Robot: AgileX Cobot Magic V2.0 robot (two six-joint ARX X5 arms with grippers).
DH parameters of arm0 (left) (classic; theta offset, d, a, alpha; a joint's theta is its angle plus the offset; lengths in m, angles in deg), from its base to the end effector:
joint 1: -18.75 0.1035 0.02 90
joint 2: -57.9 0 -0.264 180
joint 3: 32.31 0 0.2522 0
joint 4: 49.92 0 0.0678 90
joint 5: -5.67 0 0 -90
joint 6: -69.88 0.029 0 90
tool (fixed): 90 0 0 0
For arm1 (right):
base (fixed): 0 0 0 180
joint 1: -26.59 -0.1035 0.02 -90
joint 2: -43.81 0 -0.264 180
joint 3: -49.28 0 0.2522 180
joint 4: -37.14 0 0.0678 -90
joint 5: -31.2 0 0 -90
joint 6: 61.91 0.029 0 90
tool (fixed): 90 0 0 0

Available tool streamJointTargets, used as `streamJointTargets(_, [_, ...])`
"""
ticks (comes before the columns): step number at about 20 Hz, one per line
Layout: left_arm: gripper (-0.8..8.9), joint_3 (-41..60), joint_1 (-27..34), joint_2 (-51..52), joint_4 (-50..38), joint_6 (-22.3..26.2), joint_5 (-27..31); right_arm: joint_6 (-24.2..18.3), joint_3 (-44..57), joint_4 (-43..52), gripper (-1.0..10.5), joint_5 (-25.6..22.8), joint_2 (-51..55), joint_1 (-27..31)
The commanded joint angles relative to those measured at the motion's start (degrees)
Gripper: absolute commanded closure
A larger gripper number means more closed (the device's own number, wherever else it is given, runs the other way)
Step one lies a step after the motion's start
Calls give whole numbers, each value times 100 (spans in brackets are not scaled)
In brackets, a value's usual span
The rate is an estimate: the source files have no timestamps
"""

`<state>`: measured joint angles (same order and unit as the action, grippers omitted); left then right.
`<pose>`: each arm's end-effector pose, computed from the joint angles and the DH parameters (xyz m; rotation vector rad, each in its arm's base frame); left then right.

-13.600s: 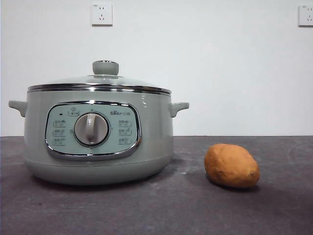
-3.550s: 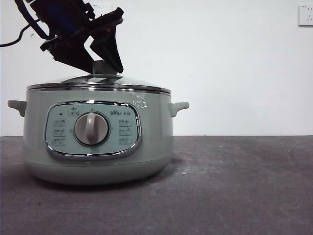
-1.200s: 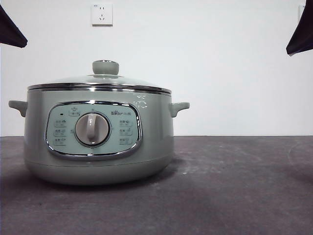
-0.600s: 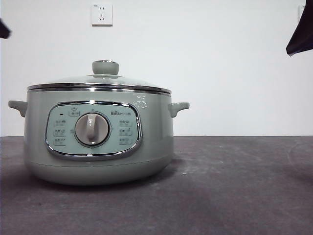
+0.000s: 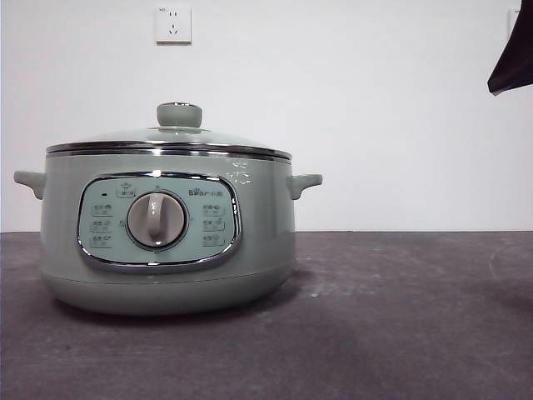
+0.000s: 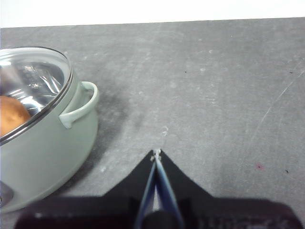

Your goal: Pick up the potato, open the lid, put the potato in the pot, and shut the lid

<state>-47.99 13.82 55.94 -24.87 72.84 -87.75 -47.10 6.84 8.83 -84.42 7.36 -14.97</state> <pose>0.0955 -0.0100 0.1533 0.0540 0.1941 -0.1503 0.1171 0.0871 0.2510 0.0384 0.3575 0.2300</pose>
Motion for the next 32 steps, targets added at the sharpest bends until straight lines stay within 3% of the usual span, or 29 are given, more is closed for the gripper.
streamJointTargets(1, [817, 166, 20, 118, -52, -39, 2, 55, 28, 31, 946, -22, 13, -7])
streamJointTargets(21, [817, 166, 17, 177, -74, -184, 39, 55, 28, 24, 946, -22, 13, -7])
streamJointTargets(24, [817, 166, 17, 177, -76, -184, 39, -400, 31, -424, 946, -11, 413, 131])
streamJointTargets(26, [817, 166, 17, 177, -76, -184, 39, -813, 66, -741, 946, 420, 798, 564])
streamJointTargets(29, [817, 166, 17, 177, -76, -184, 39, -1480, 348, -702, 946, 1856, 1580, 1666])
streamJointTargets(32, [817, 166, 17, 177, -79, -184, 39, -1773, 699, -647, 946, 2435, 2271, 2588])
